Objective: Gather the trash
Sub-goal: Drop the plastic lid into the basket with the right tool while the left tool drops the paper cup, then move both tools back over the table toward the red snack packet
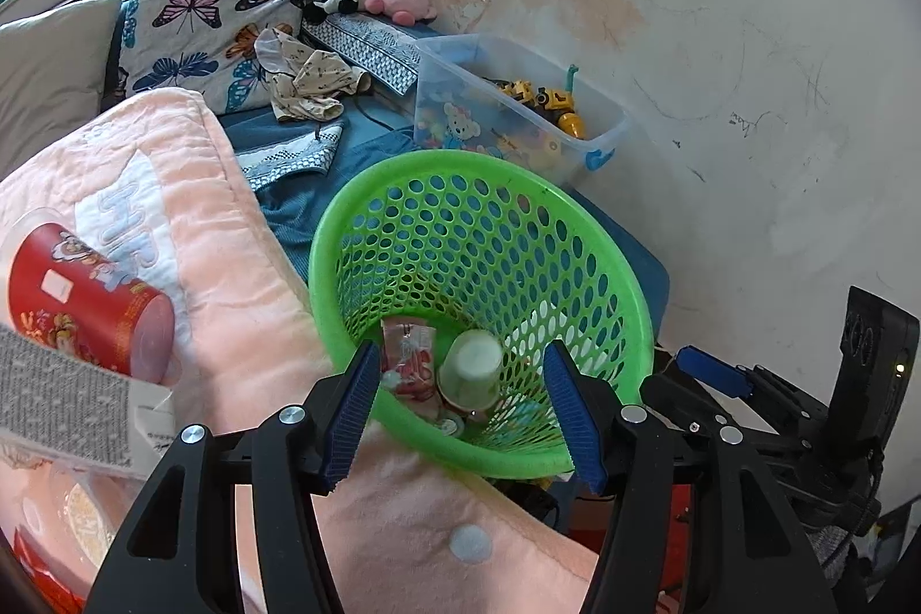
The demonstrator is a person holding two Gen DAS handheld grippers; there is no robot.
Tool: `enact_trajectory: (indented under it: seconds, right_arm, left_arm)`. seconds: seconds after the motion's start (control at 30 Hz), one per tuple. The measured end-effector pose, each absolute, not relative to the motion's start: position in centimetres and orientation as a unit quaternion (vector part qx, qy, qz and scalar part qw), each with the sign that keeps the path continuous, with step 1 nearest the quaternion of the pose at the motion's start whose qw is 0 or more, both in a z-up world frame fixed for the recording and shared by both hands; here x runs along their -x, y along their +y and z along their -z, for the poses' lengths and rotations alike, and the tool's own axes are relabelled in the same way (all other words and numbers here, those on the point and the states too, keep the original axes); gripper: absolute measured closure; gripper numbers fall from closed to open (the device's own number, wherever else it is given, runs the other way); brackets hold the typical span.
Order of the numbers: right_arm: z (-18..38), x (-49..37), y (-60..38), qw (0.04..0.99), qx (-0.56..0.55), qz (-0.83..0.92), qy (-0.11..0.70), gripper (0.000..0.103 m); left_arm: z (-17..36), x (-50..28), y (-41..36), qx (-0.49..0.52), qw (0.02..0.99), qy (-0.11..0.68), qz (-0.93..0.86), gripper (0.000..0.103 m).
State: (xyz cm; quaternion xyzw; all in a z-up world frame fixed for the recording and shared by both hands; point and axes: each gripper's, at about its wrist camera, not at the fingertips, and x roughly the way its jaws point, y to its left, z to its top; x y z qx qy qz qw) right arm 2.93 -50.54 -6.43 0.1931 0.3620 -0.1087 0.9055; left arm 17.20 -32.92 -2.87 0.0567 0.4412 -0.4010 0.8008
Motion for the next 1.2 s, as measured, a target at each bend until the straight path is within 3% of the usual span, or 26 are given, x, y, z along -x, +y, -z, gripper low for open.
enact_trajectory:
  seconds: [0.43,1.07,1.2]
  right_arm:
    - [4.9,-2.8,-46.9,0.916,-0.179,0.076,0.352,0.033]
    - [4.9,-5.5,-37.2,0.915,-0.144,-0.031,0.377,0.032]
    - [5.2,-6.3,-34.0,0.911,-0.131,-0.065,0.385,0.026]
  left_arm:
    - [0.2,-14.3,-24.1,-0.051,0.848,0.402,0.343,0.041]
    - [1.8,-14.1,-4.9,0.041,0.895,0.421,0.141,0.031]
    - [2.5,-13.5,-2.4,0.061,0.893,0.431,0.117,0.029]
